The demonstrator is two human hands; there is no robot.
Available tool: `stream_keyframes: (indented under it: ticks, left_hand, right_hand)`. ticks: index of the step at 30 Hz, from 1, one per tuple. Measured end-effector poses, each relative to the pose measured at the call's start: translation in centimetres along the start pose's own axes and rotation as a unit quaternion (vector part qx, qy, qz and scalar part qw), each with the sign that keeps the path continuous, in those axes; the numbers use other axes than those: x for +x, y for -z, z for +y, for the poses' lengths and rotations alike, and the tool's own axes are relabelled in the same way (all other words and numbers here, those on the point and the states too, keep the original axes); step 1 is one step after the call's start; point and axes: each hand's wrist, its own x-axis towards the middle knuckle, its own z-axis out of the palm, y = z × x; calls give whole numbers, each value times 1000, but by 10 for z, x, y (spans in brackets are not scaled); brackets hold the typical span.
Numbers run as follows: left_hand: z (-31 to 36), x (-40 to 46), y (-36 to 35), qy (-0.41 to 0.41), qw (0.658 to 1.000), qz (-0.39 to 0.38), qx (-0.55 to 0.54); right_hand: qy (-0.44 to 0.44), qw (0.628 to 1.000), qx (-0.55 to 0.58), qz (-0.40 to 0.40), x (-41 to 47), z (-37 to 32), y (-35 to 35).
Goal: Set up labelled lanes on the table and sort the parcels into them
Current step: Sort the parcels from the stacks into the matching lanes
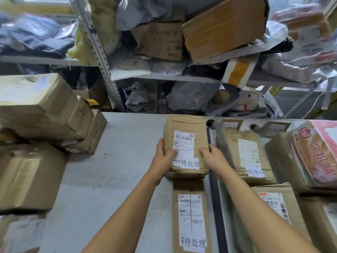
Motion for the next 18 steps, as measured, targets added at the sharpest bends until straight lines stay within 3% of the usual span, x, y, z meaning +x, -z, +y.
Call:
stream_keyframes:
  ticks: [8,11,15,18]
  left_hand:
    - [6,-7,12,8,999,2,34]
    - [8,-12,25,2,998,30,52]
    - [15,-22,52,-33,994,95,50]
    - [27,-34,85,-73,986,145,29]
  right_hand:
    - [27,999,-30,6,-2,-5,6]
    - [51,996,-56,49,-9,-14,1]
    - [152,959,-160,178,-24,-38,-22]
    - [213,945,-190,162,-38,-69,-57]
